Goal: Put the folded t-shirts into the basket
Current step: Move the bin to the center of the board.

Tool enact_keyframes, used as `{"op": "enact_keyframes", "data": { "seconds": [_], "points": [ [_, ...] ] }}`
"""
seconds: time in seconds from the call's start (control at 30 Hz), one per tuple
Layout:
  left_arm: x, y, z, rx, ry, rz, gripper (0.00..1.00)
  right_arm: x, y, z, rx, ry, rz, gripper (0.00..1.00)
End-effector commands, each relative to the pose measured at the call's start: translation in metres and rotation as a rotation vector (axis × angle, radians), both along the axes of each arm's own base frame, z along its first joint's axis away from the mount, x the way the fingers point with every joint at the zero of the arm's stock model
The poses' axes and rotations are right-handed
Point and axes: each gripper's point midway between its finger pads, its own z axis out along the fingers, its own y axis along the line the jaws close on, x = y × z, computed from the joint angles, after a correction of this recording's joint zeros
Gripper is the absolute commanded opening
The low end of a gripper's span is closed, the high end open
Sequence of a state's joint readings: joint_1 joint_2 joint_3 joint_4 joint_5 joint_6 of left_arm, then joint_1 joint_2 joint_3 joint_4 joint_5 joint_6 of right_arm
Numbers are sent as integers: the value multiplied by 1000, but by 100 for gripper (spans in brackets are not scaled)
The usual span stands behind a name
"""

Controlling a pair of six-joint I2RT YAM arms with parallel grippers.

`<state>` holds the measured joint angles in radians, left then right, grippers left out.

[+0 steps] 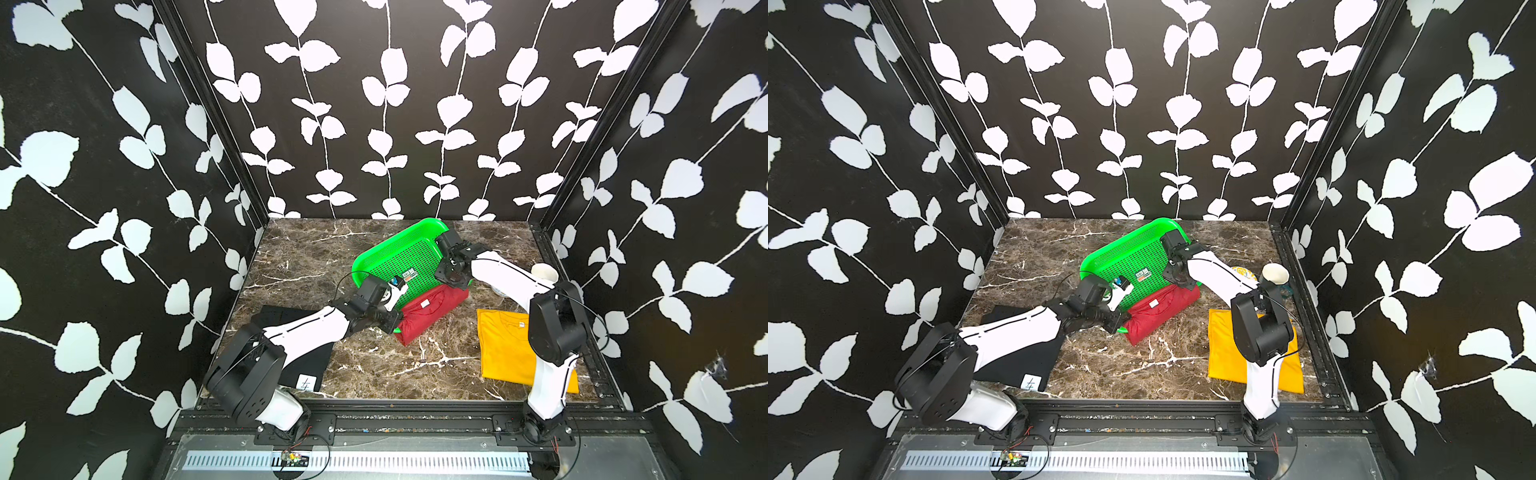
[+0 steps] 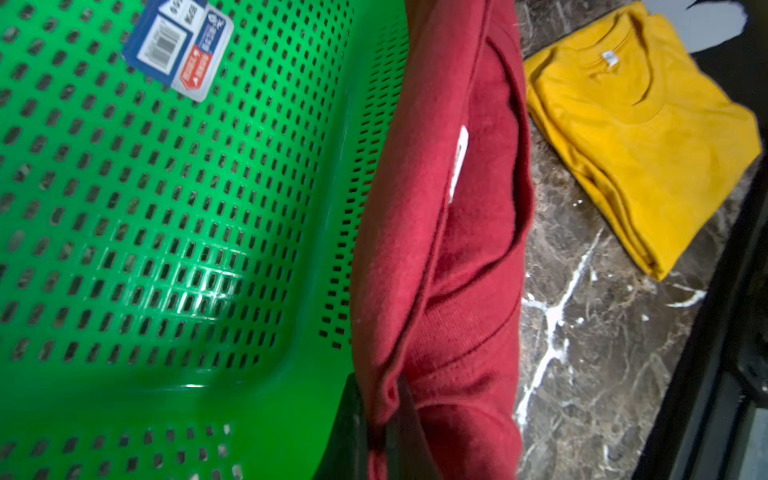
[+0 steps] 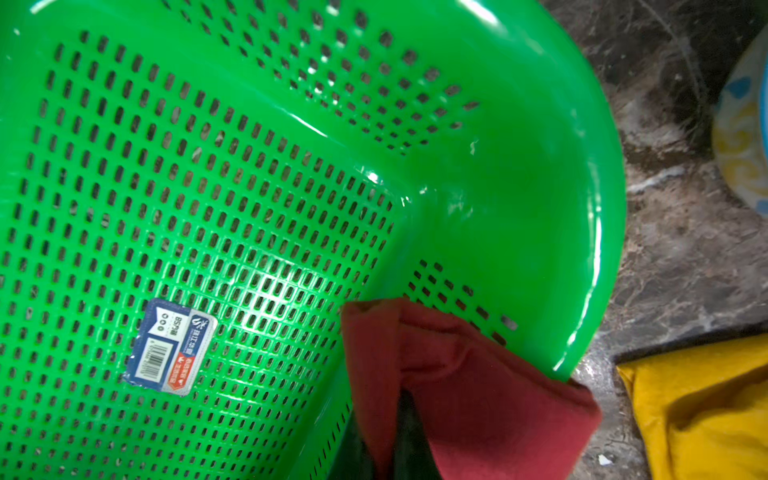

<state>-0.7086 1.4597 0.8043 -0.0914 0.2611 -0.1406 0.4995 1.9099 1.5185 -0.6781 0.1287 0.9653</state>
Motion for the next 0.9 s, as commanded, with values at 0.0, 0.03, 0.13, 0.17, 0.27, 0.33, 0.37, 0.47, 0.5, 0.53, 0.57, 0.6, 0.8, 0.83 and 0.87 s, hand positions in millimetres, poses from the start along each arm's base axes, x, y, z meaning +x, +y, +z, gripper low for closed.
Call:
{"op": "enact_keyframes", "data": {
  "seconds": [0.0, 0.03, 0.13, 0.17, 0.27, 0.33, 0.37, 0.47, 0.5, 0.53, 0.57, 0.6, 0.8, 0.83, 0.87],
  "points": [
    [-25, 11, -18, 38, 73, 19, 0, -3, -7, 2, -19, -9, 20, 0],
    [-27, 12, -16, 42, 66, 22, 0, -7, -7, 3, -12, -6, 20, 0],
    [-30, 15, -3, 29, 39, 29, 0, -15, -6, 15, 16, -26, 17, 0],
    [-31, 13, 4, 14, 30, 24, 0, -18, -7, 20, 23, -36, 16, 0],
    [-39, 6, 27, -20, 3, -8, 0, -27, -7, 47, 62, -82, 9, 0],
    [-47, -2, 43, -32, -35, -53, 0, -32, -8, 67, 86, -118, 6, 0],
    [-51, -7, 50, -40, -50, -80, 0, -36, -8, 76, 95, -130, 6, 0],
    [-62, -17, 70, -61, -75, -133, 0, -46, -11, 98, 129, -163, 5, 0],
    [-64, -19, 76, -64, -85, -144, 0, -49, -12, 105, 137, -174, 4, 0],
    [-66, -20, 81, -63, -91, -152, 0, -53, -13, 112, 145, -189, 5, 0],
    [-69, -22, 86, -63, -97, -165, 0, -55, -14, 119, 153, -205, 6, 0],
    [-72, -23, 91, -60, -101, -177, 0, -58, -15, 127, 163, -226, 4, 0],
    [-78, -25, 129, -95, -169, -220, 0, -68, -20, 173, 194, -336, -2, 0],
    [-78, -23, 135, -99, -188, -223, 0, -68, -20, 180, 199, -353, -2, 0],
    [-78, -21, 141, -99, -206, -226, 0, -67, -20, 186, 204, -368, -1, 0]
  ]
}}
